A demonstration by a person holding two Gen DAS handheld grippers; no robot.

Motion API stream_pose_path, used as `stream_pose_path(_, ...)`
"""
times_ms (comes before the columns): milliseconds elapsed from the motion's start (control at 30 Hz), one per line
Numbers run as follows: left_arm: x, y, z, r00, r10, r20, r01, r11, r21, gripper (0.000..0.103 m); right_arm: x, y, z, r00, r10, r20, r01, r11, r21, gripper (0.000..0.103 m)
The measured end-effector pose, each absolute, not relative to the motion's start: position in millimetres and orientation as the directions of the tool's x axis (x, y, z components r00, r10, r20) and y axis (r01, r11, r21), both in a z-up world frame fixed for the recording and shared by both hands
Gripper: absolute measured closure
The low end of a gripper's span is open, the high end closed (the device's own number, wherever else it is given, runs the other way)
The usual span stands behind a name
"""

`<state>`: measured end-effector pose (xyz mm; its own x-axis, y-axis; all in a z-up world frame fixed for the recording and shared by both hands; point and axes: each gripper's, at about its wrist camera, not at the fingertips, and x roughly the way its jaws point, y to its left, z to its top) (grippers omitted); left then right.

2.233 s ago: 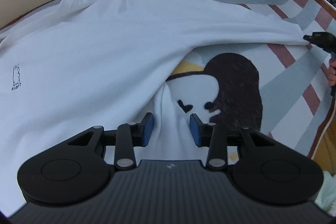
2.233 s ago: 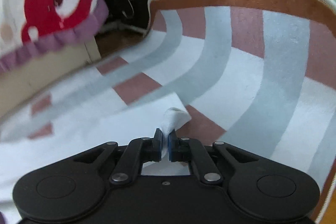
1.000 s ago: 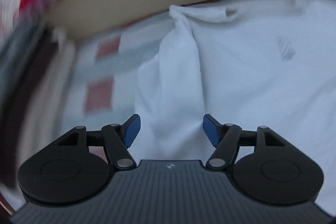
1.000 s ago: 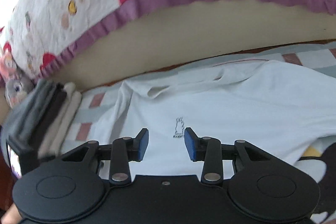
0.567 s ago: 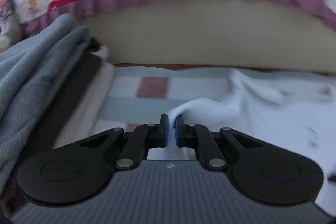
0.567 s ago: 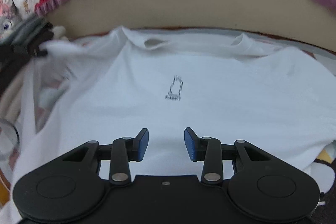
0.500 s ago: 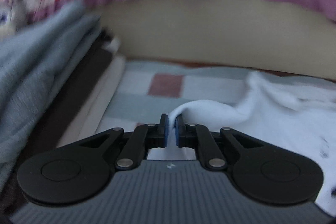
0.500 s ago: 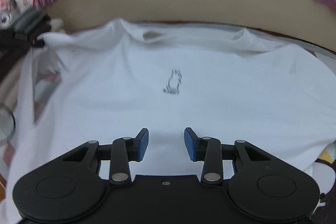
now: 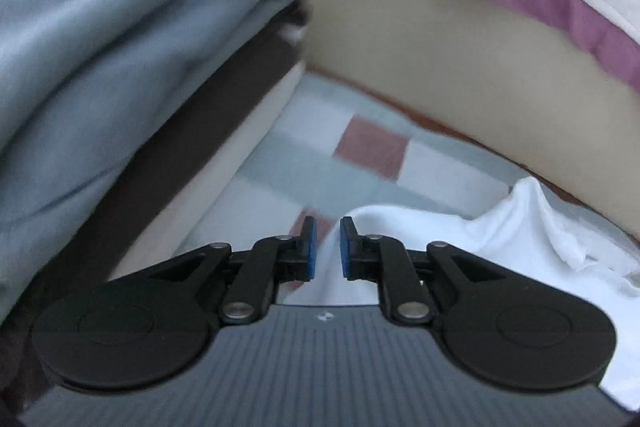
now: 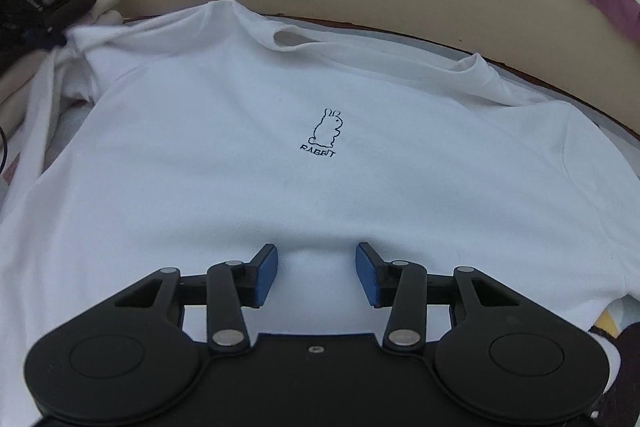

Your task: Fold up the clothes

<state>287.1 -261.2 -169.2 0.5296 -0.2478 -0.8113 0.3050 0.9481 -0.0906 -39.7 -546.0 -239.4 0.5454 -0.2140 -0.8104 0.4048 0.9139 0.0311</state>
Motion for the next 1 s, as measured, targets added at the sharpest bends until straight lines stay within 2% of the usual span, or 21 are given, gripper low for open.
stream_pose_path(67,274,-255,-166,0.512,-0.244,-0.824,0.330,0.941,-0.074,0.089,-40,-545,-239,0.548,-0.217,-0.808,0.406,0.913,0.029,0.054)
stream_pose_path(133,256,-256,-164,0.495,-0.260,-0.829,0.367,0.927,-0.072,0.082,-39,-544,-238,0.545,-0.223,-0.808,0.409,0.912,0.025,0.054)
stream_pose_path(167,251,-258,-168,0.474,-0.271,-0.838,0.378,0.922,-0.084,0.076,-39,-543,-238,0.544,-0.226,-0.808,0.409,0.912,0.020,0.054)
stream_pose_path(200,245,-260,-171,0.453,-0.280,-0.847,0.388,0.917,-0.096,0.064,-39,-542,-238,0.543,-0.230,-0.807,0.410,0.912,0.016,0.054)
stream_pose_path(267,234,-263,-177,0.409,-0.300,-0.862,0.408,0.905,-0.121,0.051,-39,-540,-238,0.540,-0.234,-0.808,0.413,0.911,0.012,0.054)
stream_pose_path(367,218,-269,-187,0.342,-0.326,-0.881,0.435,0.886,-0.159,0.051,-40,-537,-237,0.539,-0.218,-0.813,0.405,0.914,0.023,0.053)
stream_pose_path(467,214,-273,-210,0.247,-0.314,-0.917,0.396,0.896,-0.200,0.051,-41,-524,-238,0.546,-0.201,-0.813,0.337,0.942,-0.007,0.050)
stream_pose_path(567,204,-282,-213,0.238,-0.307,-0.922,0.426,0.886,-0.185,0.051,-42,-511,-232,0.547,-0.228,-0.805,0.336,0.941,-0.038,0.051)
stream_pose_path(633,201,-283,-215,0.258,-0.279,-0.925,0.433,0.889,-0.147,0.054,-46,-497,-217,0.589,-0.233,-0.774,0.349,0.937,-0.016,0.051)
stream_pose_path(667,201,-280,-215,0.284,-0.242,-0.928,0.424,0.900,-0.105,0.067,-47,-490,-208,0.621,-0.215,-0.754,0.335,0.942,0.007,0.051)
stream_pose_path(700,204,-272,-214,0.319,-0.196,-0.927,0.389,0.919,-0.060,0.085,-49,-481,-199,0.654,-0.194,-0.731,0.314,0.949,0.028,0.050)
stream_pose_path(800,219,-236,-204,0.366,-0.200,-0.909,0.267,0.958,-0.103,0.099,-53,-453,-176,0.728,-0.128,-0.674,0.237,0.969,0.072,0.049)
stream_pose_path(900,223,-213,-181,0.466,-0.187,-0.865,0.238,0.968,-0.082,0.099,-51,-432,-168,0.759,-0.022,-0.651,0.140,0.982,0.130,0.048)
stream_pose_path(967,227,-201,-170,0.496,-0.242,-0.834,0.252,0.959,-0.129,0.099,-43,-420,-168,0.756,0.034,-0.653,0.100,0.981,0.167,0.048)
stream_pose_path(1000,229,-192,-166,0.479,-0.314,-0.820,0.251,0.944,-0.215,0.099,-38,-415,-167,0.751,0.041,-0.659,0.108,0.977,0.184,0.048)
